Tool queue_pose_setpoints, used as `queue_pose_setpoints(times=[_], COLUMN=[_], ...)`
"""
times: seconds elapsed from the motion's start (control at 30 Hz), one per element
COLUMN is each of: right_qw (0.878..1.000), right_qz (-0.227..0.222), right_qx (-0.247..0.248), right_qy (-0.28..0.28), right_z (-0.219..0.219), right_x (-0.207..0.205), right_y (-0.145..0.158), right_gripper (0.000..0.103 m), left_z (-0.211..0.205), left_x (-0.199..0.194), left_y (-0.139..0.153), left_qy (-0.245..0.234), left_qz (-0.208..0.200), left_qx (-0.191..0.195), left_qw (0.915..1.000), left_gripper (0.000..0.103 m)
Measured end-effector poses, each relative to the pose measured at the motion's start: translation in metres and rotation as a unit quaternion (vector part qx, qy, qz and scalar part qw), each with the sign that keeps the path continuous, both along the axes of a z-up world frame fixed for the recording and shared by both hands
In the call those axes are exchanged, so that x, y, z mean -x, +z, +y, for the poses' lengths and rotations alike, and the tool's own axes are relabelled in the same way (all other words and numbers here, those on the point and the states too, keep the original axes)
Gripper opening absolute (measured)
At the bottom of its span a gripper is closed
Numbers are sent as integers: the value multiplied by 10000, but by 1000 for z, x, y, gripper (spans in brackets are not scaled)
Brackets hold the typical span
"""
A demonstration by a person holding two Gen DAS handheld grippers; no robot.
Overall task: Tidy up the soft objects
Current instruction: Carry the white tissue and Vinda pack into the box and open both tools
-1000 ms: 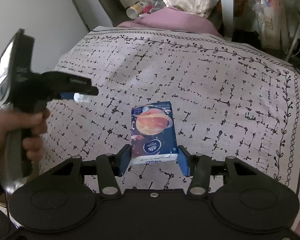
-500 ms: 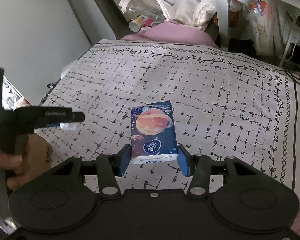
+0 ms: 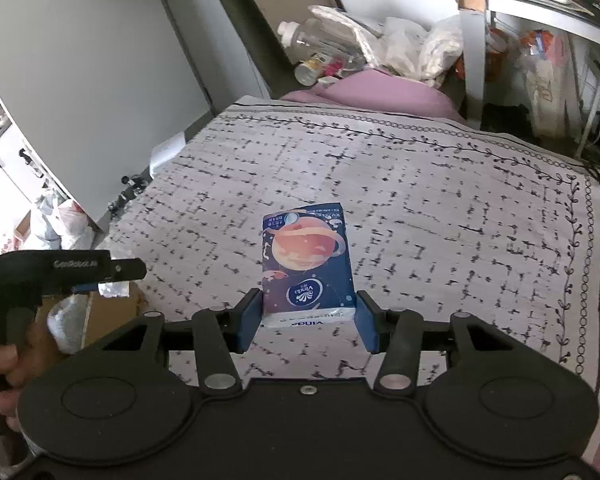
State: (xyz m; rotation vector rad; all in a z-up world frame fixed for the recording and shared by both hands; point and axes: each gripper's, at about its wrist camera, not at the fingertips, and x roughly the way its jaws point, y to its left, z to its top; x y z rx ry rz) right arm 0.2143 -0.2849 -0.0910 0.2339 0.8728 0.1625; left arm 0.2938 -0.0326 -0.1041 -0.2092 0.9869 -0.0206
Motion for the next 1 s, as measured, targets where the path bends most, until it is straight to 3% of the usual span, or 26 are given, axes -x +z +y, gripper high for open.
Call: queue_pose_setpoints(times=[0.53,0.8,1.0], right_qw=[9988,9969,9973], right_qz=[-246,-165,-140], right_qx=[-364,-728,-664], right_qy=[236,238,285], right_z=[44,64,78], right_x=[-9,-20,-23], right_y=[15,12,10], right_gripper=[48,48,48], left_z=[77,125,150], left_x=[40,52,58], left_y=[34,37,32], left_qy=[661,1105,1224], left_qz=[-257,-210,-89], left_qx=[-69,-63,-47], left_qw=[9975,9936,9924], left_gripper=[44,44,44])
